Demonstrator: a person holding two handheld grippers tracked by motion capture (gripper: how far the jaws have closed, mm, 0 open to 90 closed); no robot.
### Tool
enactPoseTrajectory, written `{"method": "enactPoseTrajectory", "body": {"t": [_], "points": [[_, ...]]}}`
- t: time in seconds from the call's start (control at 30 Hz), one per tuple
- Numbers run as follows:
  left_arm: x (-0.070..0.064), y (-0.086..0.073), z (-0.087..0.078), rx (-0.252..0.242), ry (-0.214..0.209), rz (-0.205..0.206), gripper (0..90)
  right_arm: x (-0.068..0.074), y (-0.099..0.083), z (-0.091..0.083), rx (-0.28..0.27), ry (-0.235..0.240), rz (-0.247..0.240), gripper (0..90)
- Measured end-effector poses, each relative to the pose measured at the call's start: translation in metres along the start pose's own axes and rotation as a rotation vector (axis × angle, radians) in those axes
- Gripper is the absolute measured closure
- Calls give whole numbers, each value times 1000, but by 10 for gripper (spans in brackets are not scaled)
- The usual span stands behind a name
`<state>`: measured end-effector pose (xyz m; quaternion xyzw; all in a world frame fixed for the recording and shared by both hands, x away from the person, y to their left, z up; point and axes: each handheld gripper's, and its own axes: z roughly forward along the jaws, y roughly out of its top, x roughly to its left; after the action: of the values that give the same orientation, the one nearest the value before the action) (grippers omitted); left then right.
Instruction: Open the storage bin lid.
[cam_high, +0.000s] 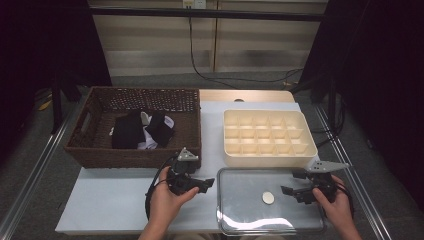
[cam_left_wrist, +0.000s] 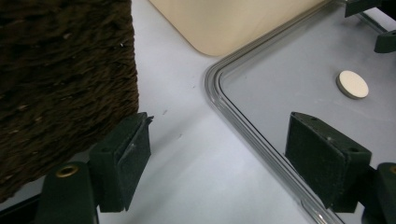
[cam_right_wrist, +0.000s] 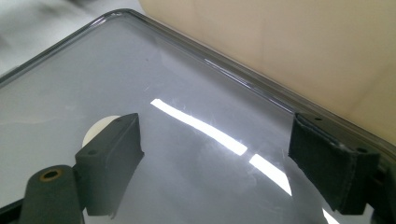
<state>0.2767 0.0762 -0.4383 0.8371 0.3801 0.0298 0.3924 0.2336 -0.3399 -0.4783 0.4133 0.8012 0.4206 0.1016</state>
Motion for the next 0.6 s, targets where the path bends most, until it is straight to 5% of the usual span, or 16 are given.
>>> {"method": "enactPoseTrajectory", "body": {"t": [0.27, 0.43, 0.47, 0.6], "points": [[10, -15, -6, 12, 13, 28, 205, 4, 2, 8, 61, 8, -50, 165], [20, -26, -13, 18, 30, 52, 196, 3, 2, 8, 64, 18, -54, 166], [27, -32, -18, 21, 37, 57, 195, 3, 0, 8, 57, 14, -93, 170], [39, -41, -33, 0, 38, 47, 193, 2, -3, 9, 42, -2, -112, 169]]}}
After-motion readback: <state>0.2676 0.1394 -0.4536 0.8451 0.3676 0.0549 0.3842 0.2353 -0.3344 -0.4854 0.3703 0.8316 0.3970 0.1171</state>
